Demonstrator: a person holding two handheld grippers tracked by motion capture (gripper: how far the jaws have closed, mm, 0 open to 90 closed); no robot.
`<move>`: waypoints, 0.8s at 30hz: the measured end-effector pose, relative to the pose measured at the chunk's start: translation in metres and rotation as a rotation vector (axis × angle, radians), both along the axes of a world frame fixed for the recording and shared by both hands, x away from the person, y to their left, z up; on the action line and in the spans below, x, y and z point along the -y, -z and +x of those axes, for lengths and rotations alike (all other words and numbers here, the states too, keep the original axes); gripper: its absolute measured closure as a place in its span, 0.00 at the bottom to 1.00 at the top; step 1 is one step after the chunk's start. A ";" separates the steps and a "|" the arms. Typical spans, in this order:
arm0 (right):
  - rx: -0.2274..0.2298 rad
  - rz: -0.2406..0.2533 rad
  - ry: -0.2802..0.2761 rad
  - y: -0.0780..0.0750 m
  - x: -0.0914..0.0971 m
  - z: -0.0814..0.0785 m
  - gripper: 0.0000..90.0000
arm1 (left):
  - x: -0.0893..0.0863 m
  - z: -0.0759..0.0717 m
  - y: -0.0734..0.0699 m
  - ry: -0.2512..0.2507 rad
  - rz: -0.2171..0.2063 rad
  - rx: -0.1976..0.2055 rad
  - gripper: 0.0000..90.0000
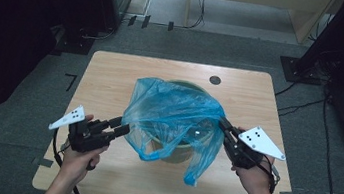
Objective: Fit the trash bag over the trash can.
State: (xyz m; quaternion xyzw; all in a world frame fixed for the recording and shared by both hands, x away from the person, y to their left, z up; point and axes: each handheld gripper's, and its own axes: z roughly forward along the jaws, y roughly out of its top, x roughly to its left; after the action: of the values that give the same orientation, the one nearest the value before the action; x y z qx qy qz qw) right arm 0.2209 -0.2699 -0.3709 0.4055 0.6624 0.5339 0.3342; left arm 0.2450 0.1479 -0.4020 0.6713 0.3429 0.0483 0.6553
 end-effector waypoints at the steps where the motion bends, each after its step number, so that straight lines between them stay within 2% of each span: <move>1: 0.003 -0.002 -0.006 0.000 -0.001 -0.002 1.00 | 0.000 -0.005 0.002 -0.012 0.013 0.036 0.51; 3: 0.009 -0.005 -0.012 0.000 -0.003 -0.005 1.00 | 0.000 -0.013 0.008 -0.034 0.038 0.099 0.47; 5: 0.007 0.000 -0.011 0.001 -0.003 -0.006 1.00 | -0.003 -0.018 0.016 -0.046 0.017 0.136 0.44; 7: 0.002 0.007 -0.003 0.002 -0.003 -0.006 1.00 | -0.008 -0.022 0.022 -0.042 -0.028 0.135 0.40; 9: -0.001 0.015 0.000 0.002 -0.003 -0.006 1.00 | -0.010 -0.025 0.024 -0.024 -0.072 0.117 0.37; 10: -0.004 0.016 -0.002 0.003 -0.003 -0.007 1.00 | -0.009 -0.027 0.024 -0.032 -0.070 0.126 0.36; 12: -0.002 0.012 -0.009 0.004 -0.005 -0.008 1.00 | -0.006 -0.034 0.020 -0.081 -0.037 0.166 0.33; 16: 0.001 0.021 -0.018 0.004 -0.007 -0.011 1.00 | 0.000 -0.047 0.007 -0.198 -0.001 0.281 0.32; 19: 0.004 0.020 -0.022 0.003 -0.008 -0.013 1.00 | 0.006 -0.049 -0.002 -0.268 0.052 0.336 0.31; 21: 0.003 0.022 -0.026 0.003 -0.007 -0.015 1.00 | 0.010 -0.044 -0.007 -0.308 0.088 0.345 0.29; 22: 0.003 0.020 -0.025 0.002 -0.007 -0.016 1.00 | 0.012 -0.041 -0.009 -0.325 0.093 0.345 0.29; 24: 0.008 0.019 -0.032 0.001 -0.007 -0.017 1.00 | 0.015 -0.033 -0.014 -0.338 0.099 0.317 0.29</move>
State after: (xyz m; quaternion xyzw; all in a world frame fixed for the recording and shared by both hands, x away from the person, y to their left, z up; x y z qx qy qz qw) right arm 0.2039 -0.2631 -0.3723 0.3961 0.6624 0.5470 0.3243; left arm 0.2117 0.1329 -0.3879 0.6196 0.3406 0.2789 0.6498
